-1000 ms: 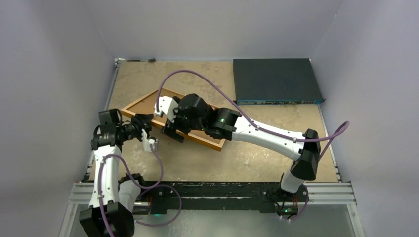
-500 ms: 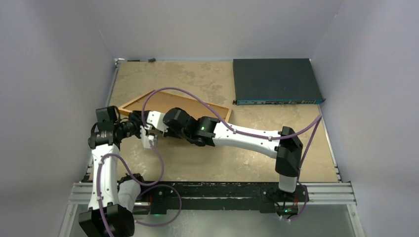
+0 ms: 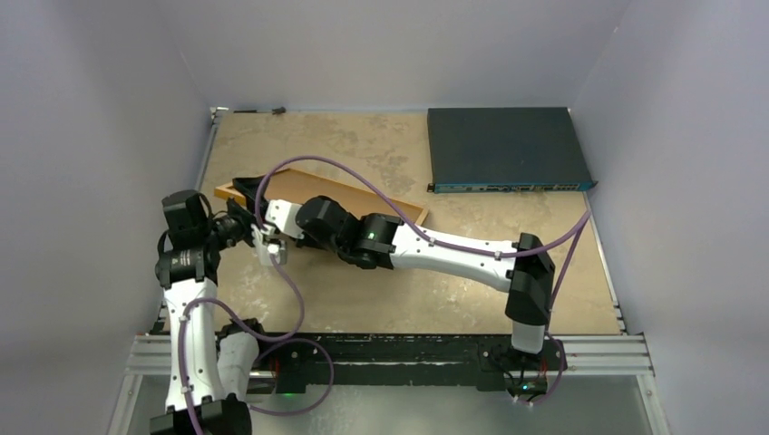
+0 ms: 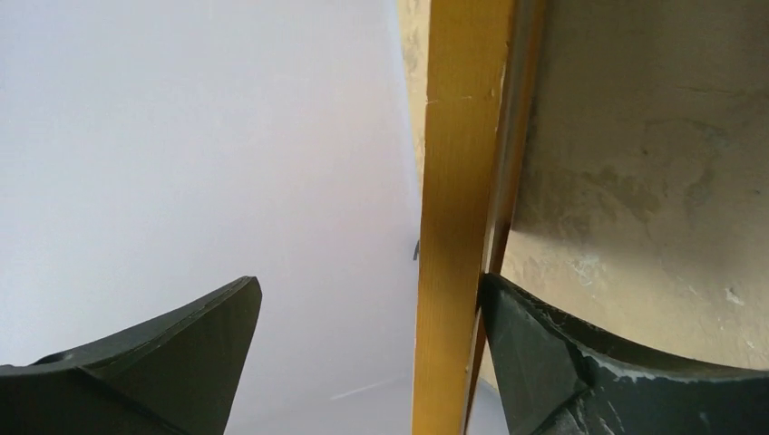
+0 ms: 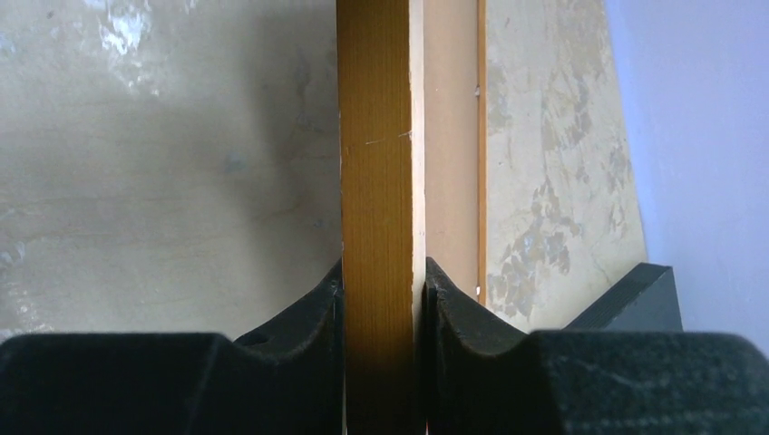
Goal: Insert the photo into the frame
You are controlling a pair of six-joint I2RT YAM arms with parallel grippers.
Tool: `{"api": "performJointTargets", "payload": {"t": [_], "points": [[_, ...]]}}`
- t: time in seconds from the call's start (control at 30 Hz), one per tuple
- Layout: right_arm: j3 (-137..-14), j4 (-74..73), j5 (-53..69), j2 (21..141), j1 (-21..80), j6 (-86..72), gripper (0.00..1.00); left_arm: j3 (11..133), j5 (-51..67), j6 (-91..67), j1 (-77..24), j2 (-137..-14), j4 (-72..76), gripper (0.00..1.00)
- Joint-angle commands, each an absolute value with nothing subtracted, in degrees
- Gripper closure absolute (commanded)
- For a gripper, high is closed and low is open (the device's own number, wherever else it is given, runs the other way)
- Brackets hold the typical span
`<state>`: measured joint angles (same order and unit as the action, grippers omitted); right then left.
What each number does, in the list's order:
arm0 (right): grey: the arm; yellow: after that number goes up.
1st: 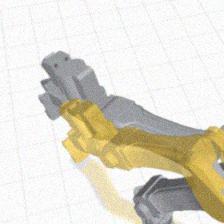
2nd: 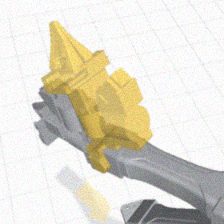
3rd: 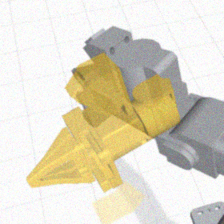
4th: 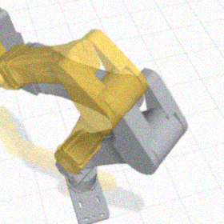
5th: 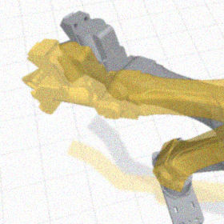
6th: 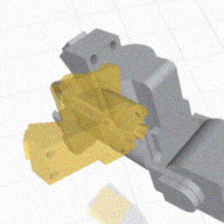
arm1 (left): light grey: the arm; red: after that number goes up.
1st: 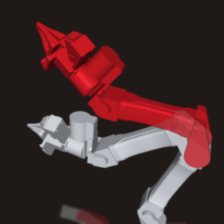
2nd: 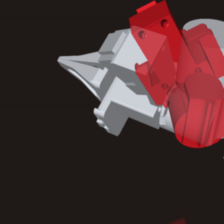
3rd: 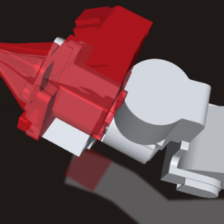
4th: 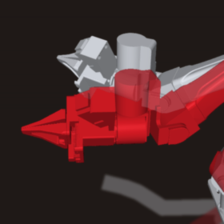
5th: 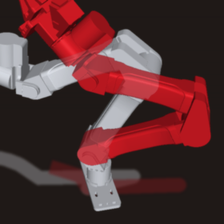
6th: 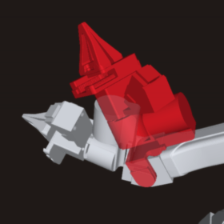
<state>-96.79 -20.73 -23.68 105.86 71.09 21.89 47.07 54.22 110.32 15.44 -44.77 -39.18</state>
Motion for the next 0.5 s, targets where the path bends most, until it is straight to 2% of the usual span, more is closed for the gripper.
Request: {"api": "performJointTargets", "payload": {"t": [0.0,0.1,0.23,0.47], "points": [[-103.6,-19.9,-23.5,103.6,70.3,18.7,1.0,50.1,54.2,89.7,15.3,-42.6,-27.6,0.09],[-107.1,-22.2,-23.2,105.5,69.4,18.8,1.0,48.8,50.3,72.1,15.3,-40.9,-16.1,0.07],[-113.0,-24.1,-23.6,107.6,65.7,15.8,1.0,51.0,41.8,53.3,15.3,-42.6,-8.2,0.05],[-121.9,-26.7,-11.7,109.6,58.7,6.4,1.0,67.5,27.9,28.1,15.4,-55.5,-19.9,0.02]]}}
